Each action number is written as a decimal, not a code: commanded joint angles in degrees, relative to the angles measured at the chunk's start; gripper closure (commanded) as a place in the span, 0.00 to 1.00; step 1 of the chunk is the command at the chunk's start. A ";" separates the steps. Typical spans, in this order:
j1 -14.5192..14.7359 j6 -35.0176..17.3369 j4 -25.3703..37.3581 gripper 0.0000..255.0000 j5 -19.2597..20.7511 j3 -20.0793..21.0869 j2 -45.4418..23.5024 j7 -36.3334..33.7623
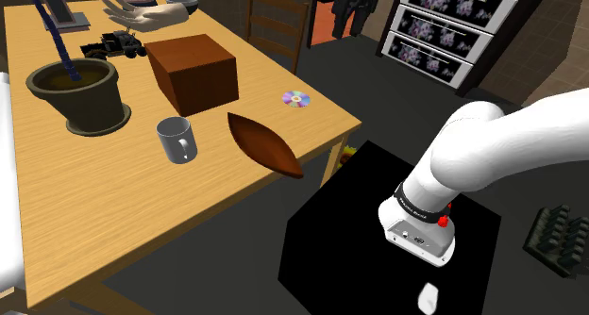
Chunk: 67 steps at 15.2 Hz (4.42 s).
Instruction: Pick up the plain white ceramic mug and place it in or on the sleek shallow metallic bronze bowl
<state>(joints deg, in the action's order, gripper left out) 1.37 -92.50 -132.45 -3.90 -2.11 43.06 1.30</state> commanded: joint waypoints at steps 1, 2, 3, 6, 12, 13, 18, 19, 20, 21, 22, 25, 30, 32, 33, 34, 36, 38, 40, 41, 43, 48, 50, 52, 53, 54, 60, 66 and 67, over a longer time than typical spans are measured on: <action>0.00 0.00 0.00 0.00 0.00 0.00 0.00 0.00; 0.32 -1.24 -0.10 0.00 -0.47 0.98 -1.22 -0.98; 0.63 -2.46 -0.13 0.00 -0.92 1.95 -2.50 -1.95; 1.50 -6.08 0.23 0.00 -2.07 4.81 -6.72 -4.85; 2.95 -12.76 2.94 0.00 -3.16 10.19 -16.63 -10.69; 3.14 -13.77 3.65 0.00 -3.16 11.05 -18.44 -11.70; 4.02 -18.19 8.27 0.00 -2.17 15.04 -28.11 -16.93; 4.20 -18.93 9.41 0.00 -1.77 15.77 -30.15 -18.03; 4.39 -19.61 10.62 0.00 -1.29 16.46 -32.22 -19.15; 4.59 -20.24 11.91 0.00 -0.75 17.12 -34.33 -20.29; 4.84 -20.81 13.27 0.00 -0.14 17.72 -36.47 -21.44; 5.73 -22.11 17.80 0.00 2.05 19.29 -43.05 -24.94; 8.23 -22.80 27.00 0.00 6.39 20.63 -54.50 -30.57; 9.58 -22.53 31.31 0.00 8.14 20.74 -59.23 -32.57; 10.34 -22.28 33.63 0.00 8.97 20.70 -61.62 -33.49; 11.12 -21.94 36.05 0.00 9.78 20.63 -64.04 -34.35; 11.63 -22.40 36.97 0.00 10.27 20.47 -65.59 -34.85; 11.68 -23.74 36.08 0.00 10.47 20.37 -66.08 -34.97; 11.73 -25.07 35.26 0.00 10.68 20.28 -66.60 -35.11; 11.76 -25.73 34.87 0.00 10.79 20.23 -66.88 -35.18; 11.81 -26.76 34.26 0.00 10.97 20.14 -67.33 -35.30; 11.81 -26.75 34.28 0.00 10.98 20.14 -67.34 -35.30; 11.81 -26.74 34.28 0.00 10.97 20.14 -67.33 -35.30; 11.81 -26.74 34.28 1.00 10.97 20.14 -67.33 -35.30; 11.81 -26.74 34.28 1.00 10.97 20.14 -67.33 -35.30; 11.81 -26.74 34.28 1.00 10.97 20.14 -67.33 -35.30; 11.81 -26.75 34.28 1.00 10.98 20.14 -67.34 -35.30; 11.64 -22.89 36.41 1.00 10.28 20.47 -65.53 -34.91; 11.62 -22.23 36.82 1.00 10.17 20.52 -65.26 -34.86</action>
<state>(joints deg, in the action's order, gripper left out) 13.01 -115.40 -96.03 6.38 18.35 -22.46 -33.61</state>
